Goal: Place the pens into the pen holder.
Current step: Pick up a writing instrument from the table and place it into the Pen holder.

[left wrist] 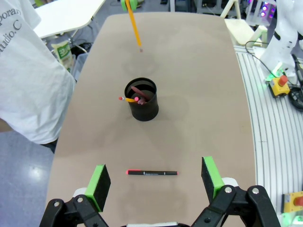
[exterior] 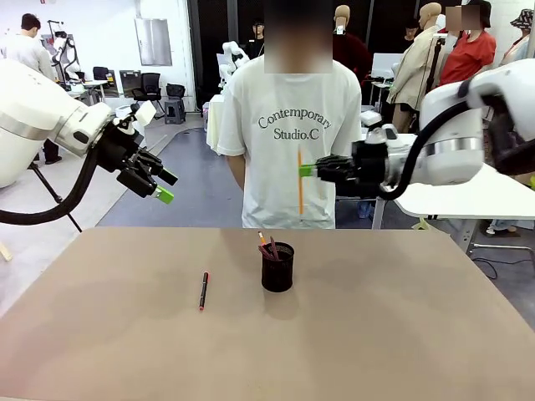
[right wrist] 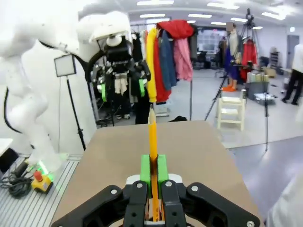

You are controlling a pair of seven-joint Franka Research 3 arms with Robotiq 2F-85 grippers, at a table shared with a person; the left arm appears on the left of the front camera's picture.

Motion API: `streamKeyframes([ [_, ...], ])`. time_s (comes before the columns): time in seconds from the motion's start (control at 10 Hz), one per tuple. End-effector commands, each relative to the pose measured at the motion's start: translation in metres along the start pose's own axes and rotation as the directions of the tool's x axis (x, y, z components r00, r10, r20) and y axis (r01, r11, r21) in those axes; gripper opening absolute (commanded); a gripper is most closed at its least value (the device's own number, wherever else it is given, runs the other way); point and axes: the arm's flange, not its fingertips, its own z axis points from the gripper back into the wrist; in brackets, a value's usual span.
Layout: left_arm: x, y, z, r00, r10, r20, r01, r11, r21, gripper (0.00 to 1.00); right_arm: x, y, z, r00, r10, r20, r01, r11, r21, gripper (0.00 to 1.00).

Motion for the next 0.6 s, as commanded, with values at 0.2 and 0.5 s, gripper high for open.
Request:
streamKeyframes([
  [0.2, 0.001, -0.001, 0.002, 1.000, 0.008, -0.015, -0.008, 1.000, 0.004, 1.00, -0.038, -0.017, -0.045, 0.991, 0.118, -0.058, -0.116, 0.993, 0.033, 0.00],
  [0.5, 0.001, -0.001, 0.002, 1.000, 0.008, -0.015, -0.008, 1.000, 0.004, 1.00, -0.062, -0.022, -0.033, 0.992, 0.108, -0.060, -0.104, 0.992, 0.064, 0.00],
])
